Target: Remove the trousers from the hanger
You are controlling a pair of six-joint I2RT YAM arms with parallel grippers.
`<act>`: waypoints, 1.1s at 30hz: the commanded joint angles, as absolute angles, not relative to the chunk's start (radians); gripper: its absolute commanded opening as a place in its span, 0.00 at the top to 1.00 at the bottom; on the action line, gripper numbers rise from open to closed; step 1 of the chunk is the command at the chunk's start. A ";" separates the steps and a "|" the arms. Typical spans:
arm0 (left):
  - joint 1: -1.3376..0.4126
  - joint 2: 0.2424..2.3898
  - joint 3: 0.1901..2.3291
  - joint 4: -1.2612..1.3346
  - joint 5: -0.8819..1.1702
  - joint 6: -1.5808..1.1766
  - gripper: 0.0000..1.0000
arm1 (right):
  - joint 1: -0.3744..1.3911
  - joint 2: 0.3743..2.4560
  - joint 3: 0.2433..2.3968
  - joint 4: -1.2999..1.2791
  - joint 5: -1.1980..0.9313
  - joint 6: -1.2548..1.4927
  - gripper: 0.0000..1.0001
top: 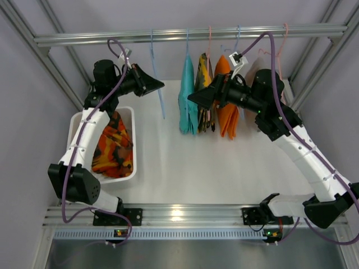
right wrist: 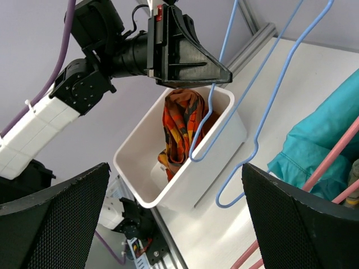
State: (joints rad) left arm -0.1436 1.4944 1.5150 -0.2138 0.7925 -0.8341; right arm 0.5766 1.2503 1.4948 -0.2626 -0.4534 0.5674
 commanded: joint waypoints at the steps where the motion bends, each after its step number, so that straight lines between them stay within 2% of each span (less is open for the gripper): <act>1: -0.138 1.427 1.508 -0.198 0.795 -0.810 0.88 | 0.563 1.239 1.488 -0.213 -0.443 0.549 0.01; 2: -0.138 1.421 1.508 -0.202 0.792 -0.807 0.85 | 0.563 1.241 1.489 -0.215 -0.443 0.549 0.01; 3: -0.138 1.417 1.509 -0.206 0.793 -0.804 0.75 | 0.563 1.246 1.489 -0.216 -0.443 0.551 0.00; 6: -0.138 1.396 1.511 -0.218 0.787 -0.792 0.63 | 0.563 1.244 1.489 -0.218 -0.446 0.551 0.01; 7: -0.138 1.388 1.514 -0.219 0.785 -0.787 0.56 | 0.563 1.243 1.489 -0.218 -0.449 0.549 0.00; 9: -0.138 1.358 1.517 -0.230 0.779 -0.766 0.51 | 0.563 1.235 1.488 -0.216 -0.457 0.548 0.01; 10: -0.138 1.347 1.520 -0.233 0.773 -0.755 0.44 | 0.563 1.230 1.488 -0.216 -0.457 0.546 0.01; 14: -0.137 1.248 1.540 -0.314 0.703 -0.651 0.30 | 0.561 1.201 1.506 -0.233 -0.450 0.519 0.00; 17: -0.135 1.175 1.545 -0.308 0.687 -0.598 0.22 | 0.557 1.178 1.516 -0.245 -0.425 0.493 0.00; 20: -0.140 1.160 1.566 -0.255 0.753 -0.597 0.20 | 0.534 1.151 1.514 -0.255 -0.422 0.483 0.01; 23: -0.188 1.225 1.640 -0.333 0.773 -0.537 0.23 | 0.499 1.134 1.508 -0.259 -0.431 0.489 0.00; 29: -0.328 1.308 1.684 -0.367 0.664 -0.474 0.28 | 0.440 1.101 1.480 -0.253 -0.443 0.509 0.00; 33: -0.408 1.368 1.701 -0.359 0.565 -0.422 0.34 | 0.419 1.083 1.457 -0.245 -0.449 0.522 0.01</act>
State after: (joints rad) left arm -0.3691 1.3361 1.6741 -0.3538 0.6540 -0.4896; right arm 0.4385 1.1084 1.4727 -0.2733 -0.4397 0.5198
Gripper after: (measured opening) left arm 0.667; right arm 0.993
